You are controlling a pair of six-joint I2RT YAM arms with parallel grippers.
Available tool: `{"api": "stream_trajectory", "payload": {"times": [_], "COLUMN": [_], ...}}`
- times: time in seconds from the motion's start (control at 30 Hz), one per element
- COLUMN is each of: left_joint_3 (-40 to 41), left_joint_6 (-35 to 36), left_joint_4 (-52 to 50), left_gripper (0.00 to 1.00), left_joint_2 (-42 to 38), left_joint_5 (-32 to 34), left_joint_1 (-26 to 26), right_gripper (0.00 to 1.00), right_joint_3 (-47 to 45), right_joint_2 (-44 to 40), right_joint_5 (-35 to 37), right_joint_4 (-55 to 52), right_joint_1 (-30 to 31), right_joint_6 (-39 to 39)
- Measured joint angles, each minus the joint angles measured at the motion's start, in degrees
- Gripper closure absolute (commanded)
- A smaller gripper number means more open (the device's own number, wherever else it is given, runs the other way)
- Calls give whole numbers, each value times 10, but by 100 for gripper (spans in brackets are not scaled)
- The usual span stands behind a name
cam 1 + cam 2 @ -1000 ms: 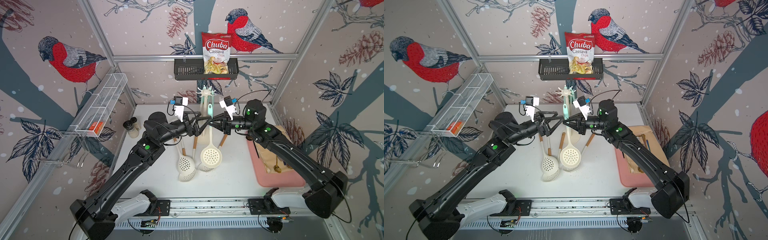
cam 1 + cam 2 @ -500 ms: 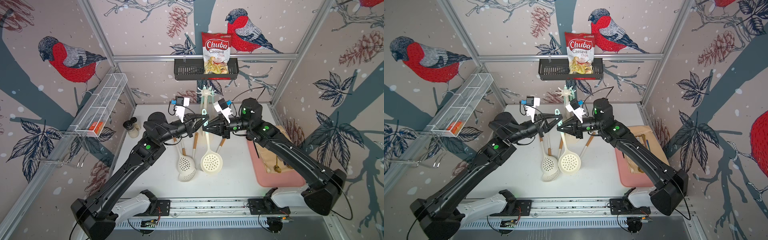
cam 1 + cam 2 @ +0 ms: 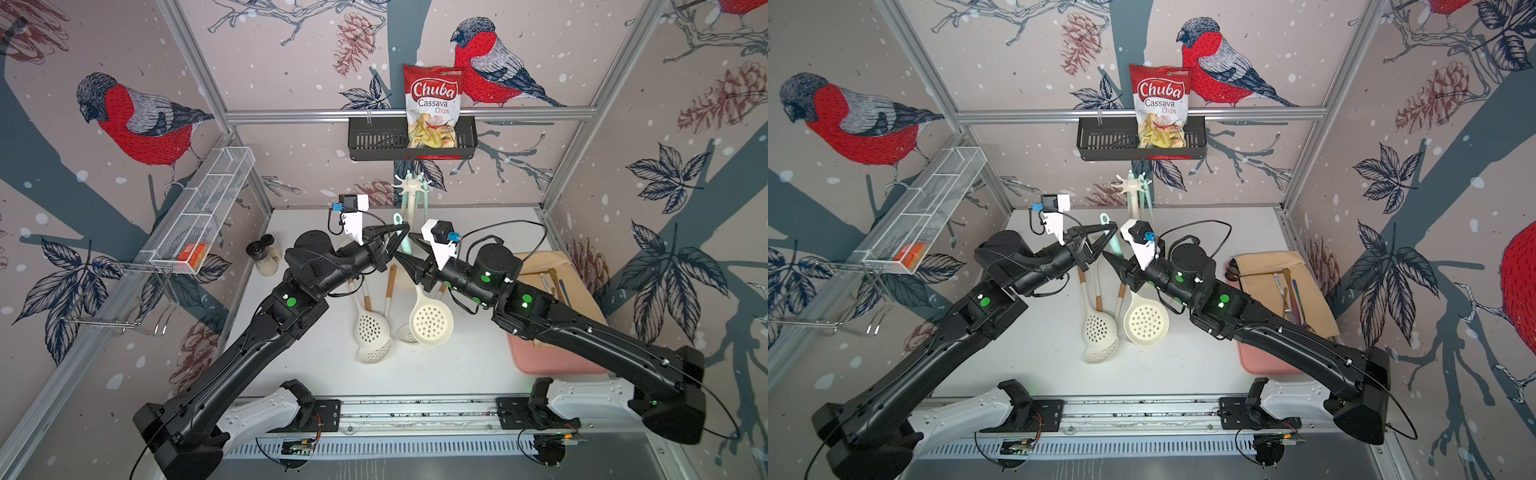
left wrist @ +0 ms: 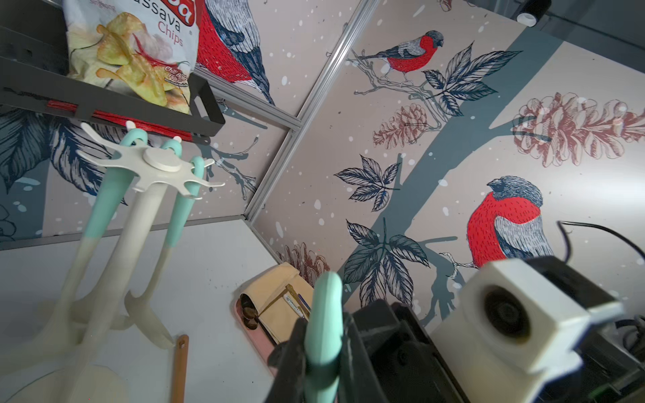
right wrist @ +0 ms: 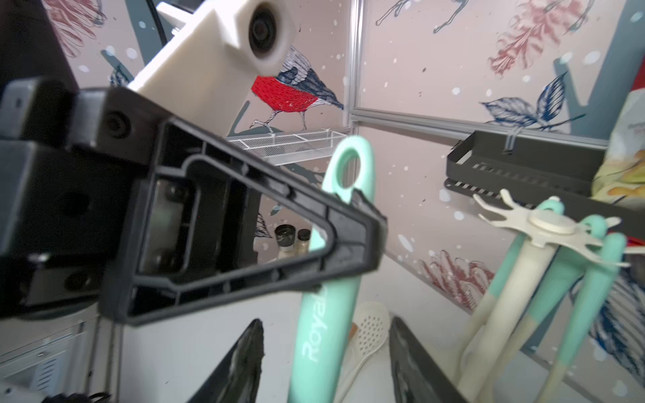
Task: Hang the skimmer on the kitchen utensil rack
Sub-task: Adjust the skimmer.
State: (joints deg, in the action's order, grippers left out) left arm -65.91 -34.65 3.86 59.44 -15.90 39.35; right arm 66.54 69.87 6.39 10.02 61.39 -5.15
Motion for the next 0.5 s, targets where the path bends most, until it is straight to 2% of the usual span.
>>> {"api": "stream_trajectory", "payload": {"times": [0.13,0.27,0.3,0.37,0.47,0.5], "left_joint_3": [0,0,0,0,0,0], "left_joint_6": [0,1,1,0,0,0], "left_joint_4": [2,-2,-1,2,4,5], "left_gripper": [100,100,100,100,99,89], "left_joint_2": [4,6,7,7,7,8], "left_joint_5": [23,40,41,43,44,42], "left_joint_1": [5,5,5,5,5,6], "right_gripper": [61,77,82,99,100,100], "right_joint_3": [17,21,21,21,20,18], "right_joint_2": [18,33,33,33,33,31], "right_joint_5": [74,96,97,101,105,105], "right_joint_4": [3,13,13,17,19,19], "right_joint_1": [11,19,20,22,25,24], "right_joint_6": [-31,-48,-51,-50,-48,-47]}}
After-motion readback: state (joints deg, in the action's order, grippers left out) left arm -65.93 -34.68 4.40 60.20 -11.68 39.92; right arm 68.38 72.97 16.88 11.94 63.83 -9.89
